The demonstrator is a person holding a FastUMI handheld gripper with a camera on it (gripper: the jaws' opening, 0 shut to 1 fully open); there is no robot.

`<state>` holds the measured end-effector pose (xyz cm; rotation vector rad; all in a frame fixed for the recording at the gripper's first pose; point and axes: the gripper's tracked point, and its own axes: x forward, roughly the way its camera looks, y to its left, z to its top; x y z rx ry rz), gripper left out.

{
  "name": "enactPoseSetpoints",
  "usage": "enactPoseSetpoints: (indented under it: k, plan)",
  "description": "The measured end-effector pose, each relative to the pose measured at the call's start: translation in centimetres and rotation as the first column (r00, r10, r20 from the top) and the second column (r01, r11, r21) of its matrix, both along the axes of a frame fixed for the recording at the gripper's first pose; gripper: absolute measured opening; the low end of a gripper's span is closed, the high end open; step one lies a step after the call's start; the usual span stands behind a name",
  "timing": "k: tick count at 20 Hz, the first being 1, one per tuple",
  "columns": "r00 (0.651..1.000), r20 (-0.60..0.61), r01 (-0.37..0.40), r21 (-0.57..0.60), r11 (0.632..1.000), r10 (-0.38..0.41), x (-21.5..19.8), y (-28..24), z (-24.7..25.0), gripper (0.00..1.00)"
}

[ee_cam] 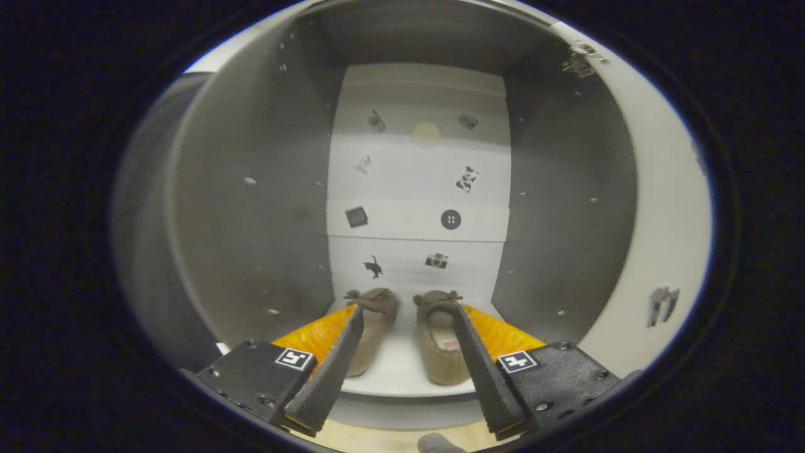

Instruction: Open the shoe cabinet door, grab the shoes and put them into the shoe cabinet, then close the shoe cabinet door.

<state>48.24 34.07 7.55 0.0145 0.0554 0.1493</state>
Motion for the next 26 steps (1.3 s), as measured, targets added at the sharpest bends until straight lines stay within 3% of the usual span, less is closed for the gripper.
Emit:
enactPoseSetpoints:
  k: [3, 8, 11, 19, 26]
  plan:
    - [0.997, 0.056, -0.053, 0.02, 0.998, 0.052, -6.6, 1.1, 1.1, 1.0]
    - [0.985, 0.094, -0.145, 0.014, 0.989, 0.143, -17.6, 0.9, 1.3, 1.0]
    - [0.986, 0.074, -0.153, 0.006, 0.988, 0.152, -22.2, -1.5, 0.3, 1.0]
    - [0.995, 0.084, -0.06, 0.019, 0.998, 0.058, -32.9, -12.7, -0.4, 1.0]
    - [0.992, 0.099, 0.067, 0.076, 0.995, -0.074, -36.9, -27.2, 0.3, 1.0]
